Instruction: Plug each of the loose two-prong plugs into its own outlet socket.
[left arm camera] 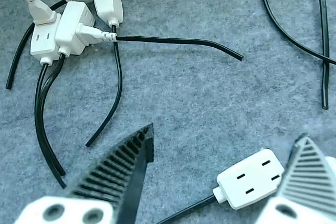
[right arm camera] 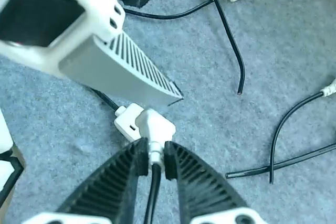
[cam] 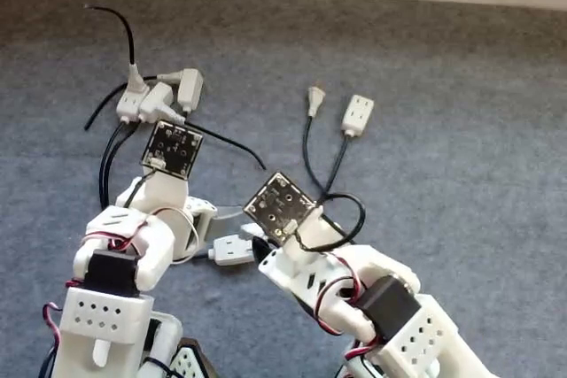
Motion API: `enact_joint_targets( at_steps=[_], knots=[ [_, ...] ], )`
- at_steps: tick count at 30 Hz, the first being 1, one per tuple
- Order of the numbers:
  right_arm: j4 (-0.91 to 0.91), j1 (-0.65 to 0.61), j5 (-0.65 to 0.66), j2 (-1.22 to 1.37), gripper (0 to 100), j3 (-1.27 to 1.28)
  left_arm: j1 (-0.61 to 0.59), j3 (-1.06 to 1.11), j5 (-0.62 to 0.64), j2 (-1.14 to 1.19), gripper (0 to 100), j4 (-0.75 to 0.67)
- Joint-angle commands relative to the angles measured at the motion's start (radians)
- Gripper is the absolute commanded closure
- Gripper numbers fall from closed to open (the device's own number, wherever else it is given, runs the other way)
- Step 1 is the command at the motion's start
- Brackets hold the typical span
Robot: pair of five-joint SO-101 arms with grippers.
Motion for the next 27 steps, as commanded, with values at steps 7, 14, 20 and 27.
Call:
enact_joint_targets(
  at_steps=[7,14,20,27],
  knots=[
    [-0.004,0.027,-0.002,-0.018,99.2,-0.045,0.015,0.042,-0.011,-0.005,61,-0.017],
    [-0.004,0.076,0.026,-0.018,99.2,-0.054,0.016,0.047,-0.011,-0.005,61,-0.017],
    [-0.004,0.077,0.026,-0.018,99.2,-0.054,0.064,0.068,-0.011,-0.005,61,-0.015],
    [0.001,0.077,0.026,-0.018,99.2,-0.047,0.004,0.033,-0.011,-0.010,61,-0.023]
  ],
)
